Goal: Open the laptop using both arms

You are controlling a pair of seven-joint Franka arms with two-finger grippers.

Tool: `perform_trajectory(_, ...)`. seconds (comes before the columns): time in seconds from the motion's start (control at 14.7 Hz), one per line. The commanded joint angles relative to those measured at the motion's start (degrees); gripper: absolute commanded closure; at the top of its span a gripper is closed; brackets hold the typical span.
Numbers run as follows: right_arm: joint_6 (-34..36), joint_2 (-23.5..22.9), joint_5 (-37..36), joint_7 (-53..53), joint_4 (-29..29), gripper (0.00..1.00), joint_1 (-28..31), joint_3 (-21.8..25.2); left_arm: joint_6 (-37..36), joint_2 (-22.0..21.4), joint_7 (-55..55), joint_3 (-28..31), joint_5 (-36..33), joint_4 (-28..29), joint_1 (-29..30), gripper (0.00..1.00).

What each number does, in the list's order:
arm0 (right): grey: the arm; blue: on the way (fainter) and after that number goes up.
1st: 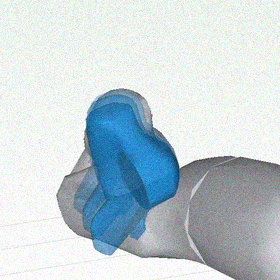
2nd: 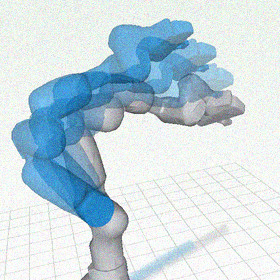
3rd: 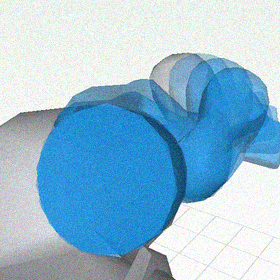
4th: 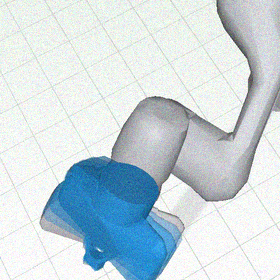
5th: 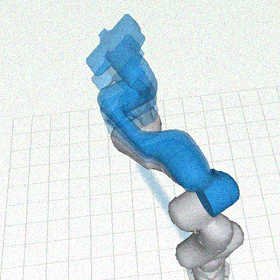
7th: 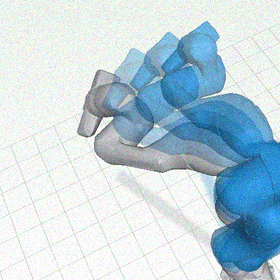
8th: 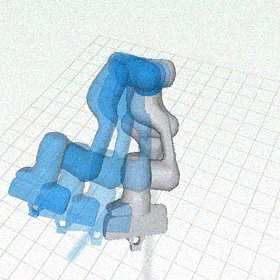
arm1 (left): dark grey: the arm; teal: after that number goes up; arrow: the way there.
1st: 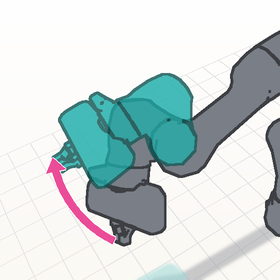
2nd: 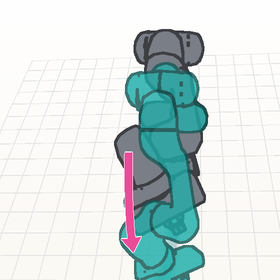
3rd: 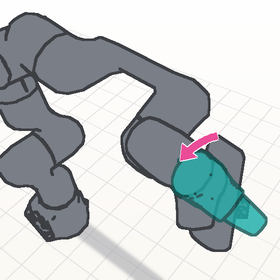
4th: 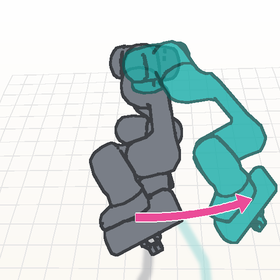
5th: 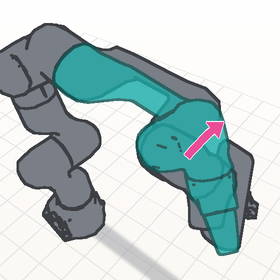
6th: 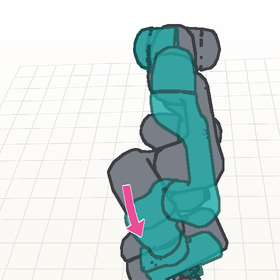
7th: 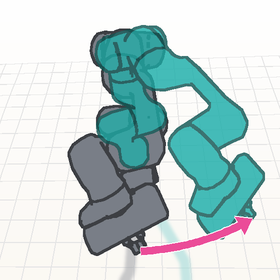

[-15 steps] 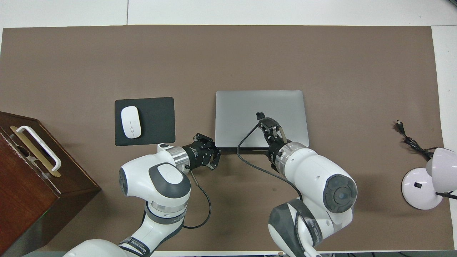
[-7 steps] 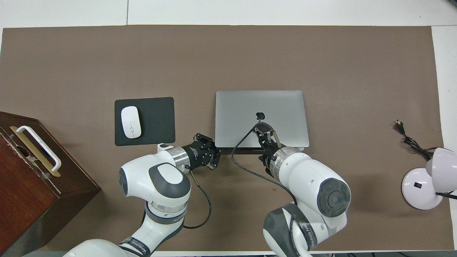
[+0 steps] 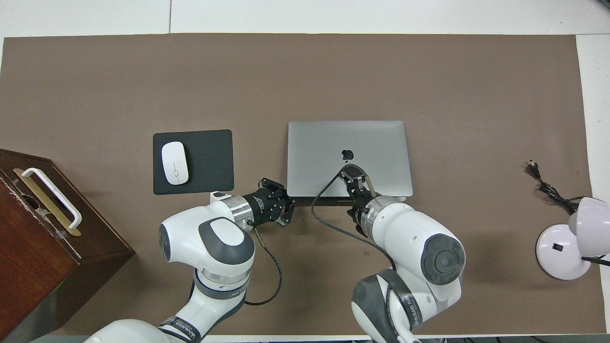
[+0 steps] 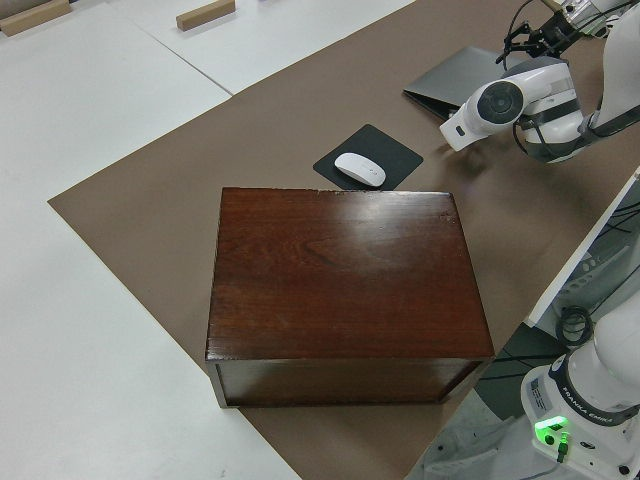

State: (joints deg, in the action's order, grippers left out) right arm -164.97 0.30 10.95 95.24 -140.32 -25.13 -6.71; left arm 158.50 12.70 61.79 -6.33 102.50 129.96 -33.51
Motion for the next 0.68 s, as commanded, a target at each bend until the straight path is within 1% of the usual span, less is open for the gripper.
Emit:
perform_trajectory(0.0,-2.5,-1.3,1.2,-1.6,-0.4,0.00,-0.1,0.4,1.8,3.1,-1.7,0.5,1.6,-1.5,-1.3,1.00)
perform_trajectory(0.14,-4.9,-2.9,1.2,-1.8,-0.3,0.00,-0.1,0.4,1.8,3.1,-1.7,0.5,1.6,-1.5,-1.3,1.00)
perform_trajectory(0.61,-5.0,-4.1,1.2,-5.1,1.4,0.00,0.4,1.6,1.9,3.1,-1.7,0.5,1.6,-1.5,-1.6,1.00)
